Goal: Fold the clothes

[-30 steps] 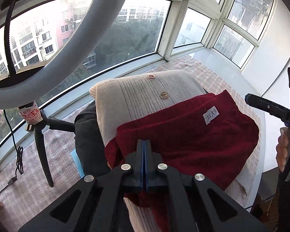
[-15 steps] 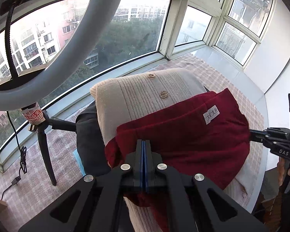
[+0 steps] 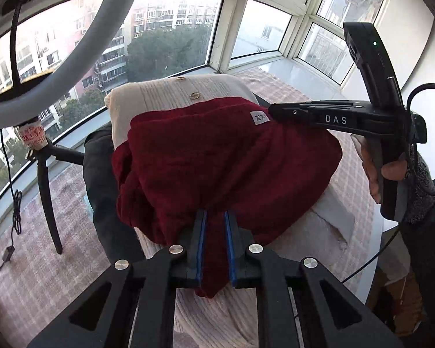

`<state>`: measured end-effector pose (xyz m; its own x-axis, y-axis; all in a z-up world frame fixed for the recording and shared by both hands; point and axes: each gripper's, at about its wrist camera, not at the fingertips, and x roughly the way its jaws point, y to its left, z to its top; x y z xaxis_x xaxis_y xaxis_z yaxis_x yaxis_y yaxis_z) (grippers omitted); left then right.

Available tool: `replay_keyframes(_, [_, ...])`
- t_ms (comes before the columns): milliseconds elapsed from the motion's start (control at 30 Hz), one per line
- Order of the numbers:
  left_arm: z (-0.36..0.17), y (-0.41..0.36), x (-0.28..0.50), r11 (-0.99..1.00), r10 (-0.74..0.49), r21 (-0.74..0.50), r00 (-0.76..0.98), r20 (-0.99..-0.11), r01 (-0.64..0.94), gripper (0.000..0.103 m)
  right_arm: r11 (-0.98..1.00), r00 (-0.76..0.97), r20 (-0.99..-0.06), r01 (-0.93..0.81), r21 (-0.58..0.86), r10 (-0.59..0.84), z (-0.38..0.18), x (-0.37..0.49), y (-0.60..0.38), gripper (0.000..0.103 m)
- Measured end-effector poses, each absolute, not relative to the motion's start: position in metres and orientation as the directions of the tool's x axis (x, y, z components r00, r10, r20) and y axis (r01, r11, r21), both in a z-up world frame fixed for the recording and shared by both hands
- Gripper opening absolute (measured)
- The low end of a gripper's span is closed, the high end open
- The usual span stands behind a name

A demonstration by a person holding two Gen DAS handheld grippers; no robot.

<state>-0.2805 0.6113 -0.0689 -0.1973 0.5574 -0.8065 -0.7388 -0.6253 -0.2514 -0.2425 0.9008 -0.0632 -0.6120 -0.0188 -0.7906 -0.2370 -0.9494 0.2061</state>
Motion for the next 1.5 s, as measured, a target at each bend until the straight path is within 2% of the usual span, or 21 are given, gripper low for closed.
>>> replay_keyframes(100, [-0.054,0.603,-0.277,-0.632,0.580,-0.271,-0.211,-0.787,-0.726,0.010,-0.922,-0.657,-0.753,-0.296,0.251,0.006,-0.047,-0.225,0.913,0.002])
replay_keyframes(167, [-0.042,0.596,-0.271,-0.651,0.572,-0.251,-0.245,-0.783,-0.717,0.019,-0.924,-0.678,-0.734,-0.306,0.229,0.042,-0.029,-0.204,0.904,0.010])
replay_keyframes(200, [-0.036,0.592,-0.266,-0.659,0.571,-0.250,-0.256,-0.780,-0.709,0.028,-0.928,-0.687,-0.725,-0.298,0.222,0.047,-0.020,-0.194,0.898,0.019])
replay_keyframes(233, [-0.031,0.587,-0.262,-0.667,0.571,-0.251,-0.265,-0.777,-0.702,0.033,-0.931,-0.698,-0.715,-0.288,0.224,0.045,-0.013,-0.183,0.889,0.036])
replay_keyframes(267, [-0.026,0.582,-0.256,-0.677,0.564,-0.244,-0.278,-0.777,-0.694,0.034,-0.933,-0.709,-0.704,-0.278,0.227,0.040,-0.007,-0.172,0.880,0.047])
replay_keyframes(300, [-0.022,0.576,-0.250,-0.688,0.556,-0.234,-0.291,-0.779,-0.687,0.035,-0.934,-0.716,-0.696,-0.278,0.223,0.048,-0.003,-0.161,0.869,0.063])
replay_keyframes(333, [-0.017,0.571,-0.244,-0.699,0.547,-0.225,-0.305,-0.780,-0.679,0.036,-0.935,-0.720,-0.692,-0.281,0.215,0.057,0.000,-0.151,0.858,0.067])
replay_keyframes(367, [-0.014,0.565,-0.236,-0.710,0.534,-0.212,-0.317,-0.784,-0.672,0.038,-0.936,-0.721,-0.691,-0.278,0.215,0.055,0.002,-0.141,0.846,0.067])
replay_keyframes(500, [-0.004,0.537,-0.201,-0.738,0.514,-0.191,-0.355,-0.781,-0.648,0.059,-0.925,-0.710,-0.704,-0.283,0.254,0.024,-0.001,-0.101,0.802,0.067])
replay_keyframes(600, [0.002,0.512,-0.172,-0.761,0.492,-0.152,-0.409,-0.769,-0.630,0.073,-0.925,-0.672,-0.737,-0.321,0.203,0.072,-0.008,-0.079,0.770,0.067])
replay_keyframes(633, [0.004,0.504,-0.163,-0.777,0.470,-0.125,-0.437,-0.767,-0.617,0.075,-0.926,-0.664,-0.743,-0.329,0.184,0.088,-0.009,-0.071,0.760,0.067])
replay_keyframes(700, [0.006,0.487,-0.148,-0.807,0.422,-0.076,-0.483,-0.767,-0.586,0.075,-0.928,-0.655,-0.750,-0.330,0.174,0.092,-0.011,-0.058,0.742,0.067])
replay_keyframes(833, [0.000,0.450,-0.125,-0.840,0.390,-0.088,-0.485,-0.783,-0.535,0.075,-0.909,-0.658,-0.749,-0.352,0.224,0.071,-0.012,-0.029,0.715,0.067])
replay_keyframes(1067, [-0.011,0.382,-0.087,-0.826,0.444,-0.177,-0.424,-0.790,-0.535,0.075,-0.873,-0.641,-0.757,-0.433,0.225,0.123,-0.013,0.008,0.662,0.067])
replay_keyframes(1267, [-0.013,0.343,-0.056,-0.791,0.441,-0.132,-0.408,-0.799,-0.597,0.075,-0.850,-0.633,-0.754,-0.485,0.206,0.178,-0.010,0.034,0.608,0.067])
replay_keyframes(1500, [-0.017,0.304,-0.037,-0.759,0.473,-0.164,-0.360,-0.804,-0.630,0.075,-0.825,-0.592,-0.765,-0.545,0.147,0.254,-0.010,0.053,0.556,0.067])
